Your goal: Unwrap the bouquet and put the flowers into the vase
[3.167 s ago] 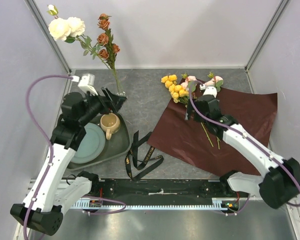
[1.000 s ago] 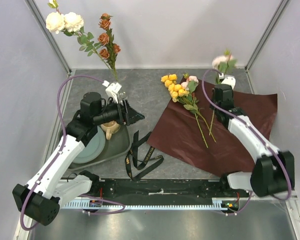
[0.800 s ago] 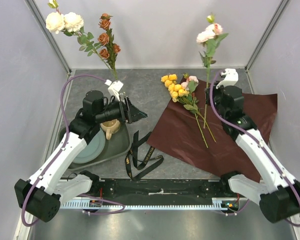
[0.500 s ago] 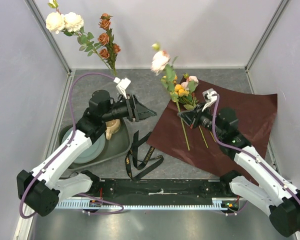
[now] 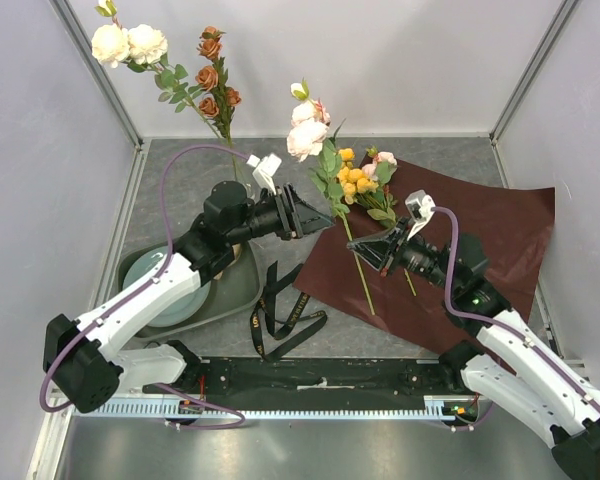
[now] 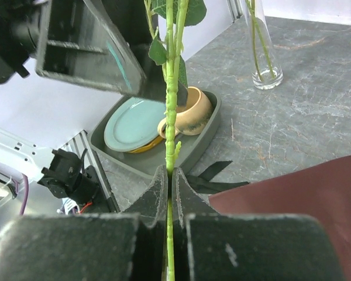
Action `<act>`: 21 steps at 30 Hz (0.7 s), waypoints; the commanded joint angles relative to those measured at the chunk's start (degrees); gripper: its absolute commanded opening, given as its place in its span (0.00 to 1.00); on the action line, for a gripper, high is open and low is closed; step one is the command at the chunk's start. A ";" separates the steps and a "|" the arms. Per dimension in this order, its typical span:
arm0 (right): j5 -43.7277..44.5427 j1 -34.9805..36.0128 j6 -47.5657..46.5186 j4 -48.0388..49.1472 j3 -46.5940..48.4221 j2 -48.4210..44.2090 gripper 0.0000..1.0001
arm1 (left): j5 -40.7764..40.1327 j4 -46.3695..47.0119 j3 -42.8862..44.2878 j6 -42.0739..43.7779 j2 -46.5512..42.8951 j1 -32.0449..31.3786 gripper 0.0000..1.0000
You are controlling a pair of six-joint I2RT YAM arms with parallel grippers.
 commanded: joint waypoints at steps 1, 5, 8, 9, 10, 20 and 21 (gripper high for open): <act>-1.01 0.33 -3.82 -2.28 2.43 -1.56 0.00 | -3.50 4.91 5.30 -1.94 0.83 -0.54 0.64; -1.01 0.33 -4.35 -3.42 2.52 -2.53 0.00 | -0.25 5.27 8.65 -1.85 3.73 -0.89 0.75; -1.01 0.33 -4.53 -3.69 2.34 -3.15 0.00 | -0.77 5.27 9.53 -2.47 4.79 -0.98 0.63; -1.01 0.42 -4.61 -3.95 2.26 -3.24 0.00 | -1.12 5.27 9.62 -2.47 4.87 -0.98 0.61; -0.74 0.33 -4.70 -4.12 2.26 -3.58 0.00 | -1.30 5.27 9.97 -2.30 4.88 -1.07 0.59; -0.39 0.33 -6.02 -6.32 1.91 -4.47 0.00 | -1.12 3.07 13.93 0.08 7.42 -0.98 0.39; -0.30 0.33 -6.28 -6.50 1.99 -4.55 0.00 | -1.12 2.46 14.45 0.60 7.42 -0.98 0.37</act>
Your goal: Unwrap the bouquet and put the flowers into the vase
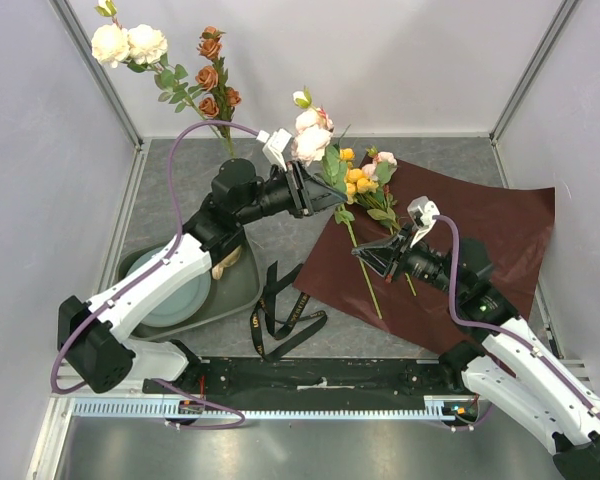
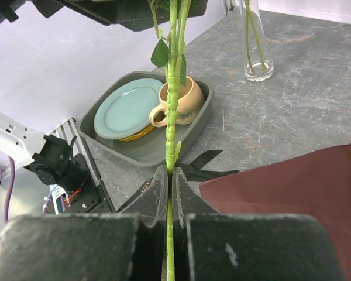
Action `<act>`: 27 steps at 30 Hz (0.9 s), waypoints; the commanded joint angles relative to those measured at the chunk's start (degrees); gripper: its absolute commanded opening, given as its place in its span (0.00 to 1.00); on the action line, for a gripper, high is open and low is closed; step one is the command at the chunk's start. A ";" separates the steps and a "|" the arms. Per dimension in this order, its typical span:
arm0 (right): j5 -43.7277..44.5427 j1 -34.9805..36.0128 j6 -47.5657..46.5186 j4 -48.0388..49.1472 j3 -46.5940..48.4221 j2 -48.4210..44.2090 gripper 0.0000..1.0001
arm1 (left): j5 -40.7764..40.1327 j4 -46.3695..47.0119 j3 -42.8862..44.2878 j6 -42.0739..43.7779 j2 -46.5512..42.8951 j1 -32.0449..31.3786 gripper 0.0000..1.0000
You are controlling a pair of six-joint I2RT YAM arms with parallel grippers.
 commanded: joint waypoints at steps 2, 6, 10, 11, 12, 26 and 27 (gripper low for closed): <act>-0.41 0.24 -2.15 -0.23 2.06 -0.62 0.00 | -0.53 -0.80 4.12 2.29 0.76 -0.20 0.32; -0.68 0.24 -2.42 -0.14 2.15 -0.09 0.00 | -0.89 -2.82 5.87 3.78 1.63 -0.20 0.24; -0.33 0.24 -3.03 -0.49 2.32 -0.09 0.00 | -0.62 -4.32 7.20 4.84 2.52 -0.20 0.07; -0.06 0.24 -3.12 -0.93 2.32 -0.09 0.00 | -0.80 -4.50 7.37 5.19 2.69 -0.20 0.02; 1.59 0.16 -3.12 -1.28 2.41 -0.09 0.01 | -0.97 -4.59 7.37 5.45 2.52 -0.20 0.02; 24.81 0.24 3.38 -16.22 4.52 4.30 0.83 | -28.71 -28.13 19.66 36.11 -2.14 0.07 0.02; 24.55 0.24 3.38 -17.44 4.52 4.48 0.83 | -31.01 -28.66 20.72 37.87 -2.14 0.59 0.02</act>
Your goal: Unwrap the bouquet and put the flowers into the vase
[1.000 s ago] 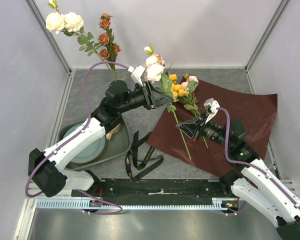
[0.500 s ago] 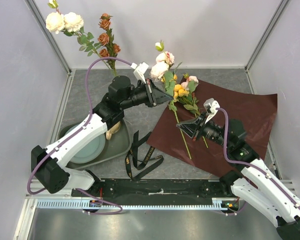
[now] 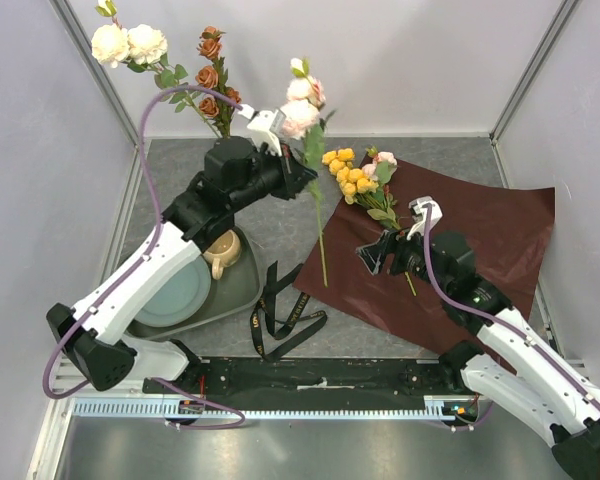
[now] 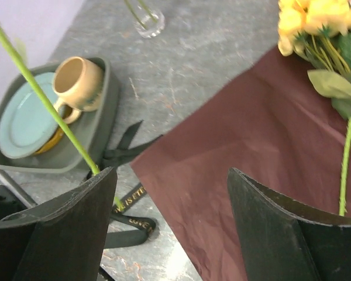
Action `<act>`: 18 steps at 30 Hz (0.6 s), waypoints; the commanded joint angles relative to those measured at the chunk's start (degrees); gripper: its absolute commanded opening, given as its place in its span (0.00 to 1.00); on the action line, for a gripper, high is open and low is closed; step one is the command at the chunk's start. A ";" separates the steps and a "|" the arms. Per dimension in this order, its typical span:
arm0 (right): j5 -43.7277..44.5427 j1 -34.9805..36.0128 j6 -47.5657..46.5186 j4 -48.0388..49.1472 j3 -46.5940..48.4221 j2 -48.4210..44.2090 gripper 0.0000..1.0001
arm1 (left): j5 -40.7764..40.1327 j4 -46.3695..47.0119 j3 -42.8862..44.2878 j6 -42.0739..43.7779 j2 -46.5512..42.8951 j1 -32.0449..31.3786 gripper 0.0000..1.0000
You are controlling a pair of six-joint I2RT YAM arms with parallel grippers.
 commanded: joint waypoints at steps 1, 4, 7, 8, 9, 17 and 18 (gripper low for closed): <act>3.09 0.09 1.50 -5.43 2.99 0.74 0.83 | -18.67 -5.96 8.09 18.36 -3.43 1.07 0.02; 1.15 0.09 0.98 -6.57 1.85 0.13 0.83 | -22.99 -4.83 11.52 23.20 -3.08 3.62 0.02; -0.26 0.00 0.97 -7.28 1.06 -0.40 0.83 | -24.85 2.80 12.06 26.81 -3.08 6.52 0.02; -1.31 0.09 1.32 -7.19 1.06 -0.40 0.82 | -24.77 5.09 11.80 27.78 -3.16 7.14 0.02; -1.75 0.09 1.67 -7.19 1.05 -0.14 0.82 | -24.85 10.33 11.53 29.70 -3.17 7.84 0.02; -0.53 0.09 2.55 -7.10 3.69 0.13 0.82 | -26.26 22.69 14.60 38.07 0.43 13.20 0.02; 0.00 0.09 2.82 -7.02 3.52 -0.05 0.82 | -26.09 22.69 15.13 38.25 0.87 14.08 0.02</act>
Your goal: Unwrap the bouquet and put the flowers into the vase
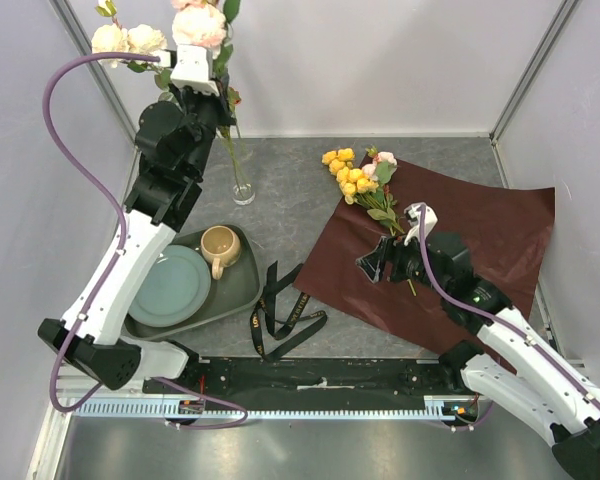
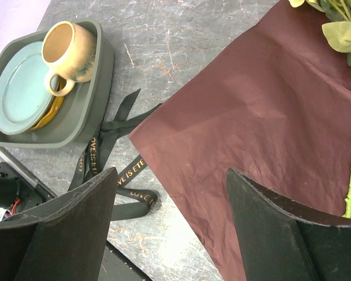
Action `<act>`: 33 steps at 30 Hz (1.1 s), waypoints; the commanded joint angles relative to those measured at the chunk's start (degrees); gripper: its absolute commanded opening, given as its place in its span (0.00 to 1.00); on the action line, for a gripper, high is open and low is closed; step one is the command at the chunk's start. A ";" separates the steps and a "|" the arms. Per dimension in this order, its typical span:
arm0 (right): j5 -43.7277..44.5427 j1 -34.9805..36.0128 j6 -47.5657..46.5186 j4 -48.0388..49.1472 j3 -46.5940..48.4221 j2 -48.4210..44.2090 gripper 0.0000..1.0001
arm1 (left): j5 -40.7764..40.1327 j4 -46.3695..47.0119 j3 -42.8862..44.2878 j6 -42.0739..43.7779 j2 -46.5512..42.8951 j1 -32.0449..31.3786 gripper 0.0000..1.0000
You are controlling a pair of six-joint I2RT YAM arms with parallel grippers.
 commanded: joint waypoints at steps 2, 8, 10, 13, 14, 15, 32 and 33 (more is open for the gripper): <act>3.02 0.07 2.18 1.01 2.55 -1.58 0.82 | -1.10 8.72 4.89 6.75 3.04 3.38 0.02; 7.07 0.07 4.56 1.27 0.97 -4.13 0.82 | 0.30 10.83 6.29 8.08 4.98 4.96 0.02; 8.82 0.07 4.83 1.27 0.97 -4.66 0.82 | 0.57 11.01 6.82 7.99 5.51 5.22 0.02; 10.05 0.07 5.09 1.27 1.49 -4.92 0.82 | 0.74 11.45 7.00 7.81 6.65 5.49 0.02; 10.14 0.07 5.18 1.27 1.67 -4.84 0.82 | 0.74 11.45 7.00 7.73 6.91 5.66 0.02; 10.32 0.07 5.18 1.36 1.76 -4.75 0.82 | 0.66 11.62 6.91 7.72 7.52 5.84 0.02; 11.20 0.07 5.79 1.62 1.32 -3.25 0.82 | 0.04 14.61 3.05 5.88 9.90 8.12 0.02; 11.20 0.07 5.88 1.62 1.23 -3.25 0.82 | 0.04 14.70 2.52 5.27 9.99 8.39 0.02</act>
